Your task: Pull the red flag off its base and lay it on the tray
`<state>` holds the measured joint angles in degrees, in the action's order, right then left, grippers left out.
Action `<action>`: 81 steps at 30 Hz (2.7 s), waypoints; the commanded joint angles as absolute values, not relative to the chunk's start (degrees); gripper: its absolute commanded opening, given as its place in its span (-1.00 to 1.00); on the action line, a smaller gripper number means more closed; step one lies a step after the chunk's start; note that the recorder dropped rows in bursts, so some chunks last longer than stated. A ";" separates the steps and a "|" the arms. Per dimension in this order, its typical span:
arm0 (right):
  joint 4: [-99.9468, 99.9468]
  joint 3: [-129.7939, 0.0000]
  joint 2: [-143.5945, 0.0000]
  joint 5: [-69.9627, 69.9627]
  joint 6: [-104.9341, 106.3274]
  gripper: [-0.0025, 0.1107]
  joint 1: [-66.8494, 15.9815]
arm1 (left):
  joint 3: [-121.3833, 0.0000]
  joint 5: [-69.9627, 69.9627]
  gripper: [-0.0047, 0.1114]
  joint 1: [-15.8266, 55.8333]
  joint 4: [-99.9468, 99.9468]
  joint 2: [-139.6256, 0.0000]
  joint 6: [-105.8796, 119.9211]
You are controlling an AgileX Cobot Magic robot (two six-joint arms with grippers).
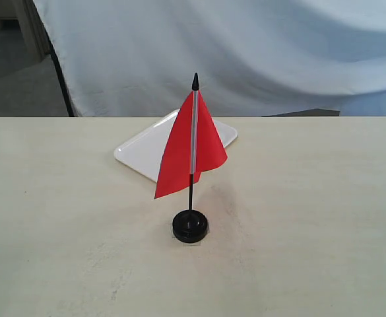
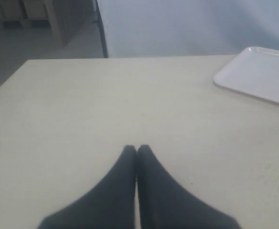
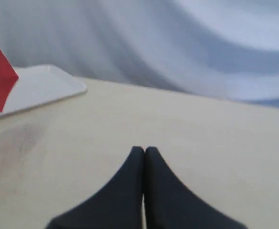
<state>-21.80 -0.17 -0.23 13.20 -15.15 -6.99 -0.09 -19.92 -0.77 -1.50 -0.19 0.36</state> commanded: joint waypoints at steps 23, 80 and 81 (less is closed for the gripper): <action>-20.09 -5.30 -50.14 -63.32 -17.50 -0.96 -7.14 | 0.00 -19.66 -0.92 -0.61 -1.65 0.00 0.00; -60.94 -56.56 -125.94 -59.09 -30.41 0.48 -17.61 | 0.00 -19.66 -0.92 -0.61 -1.65 0.00 0.00; -60.94 -56.56 -125.94 -59.70 -30.41 0.48 -17.61 | 0.00 -19.66 -0.92 -0.61 -1.65 0.00 0.00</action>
<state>-60.61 -56.22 -125.76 -57.20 -30.38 -17.56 -0.09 -19.92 -0.77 -1.50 -0.19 0.36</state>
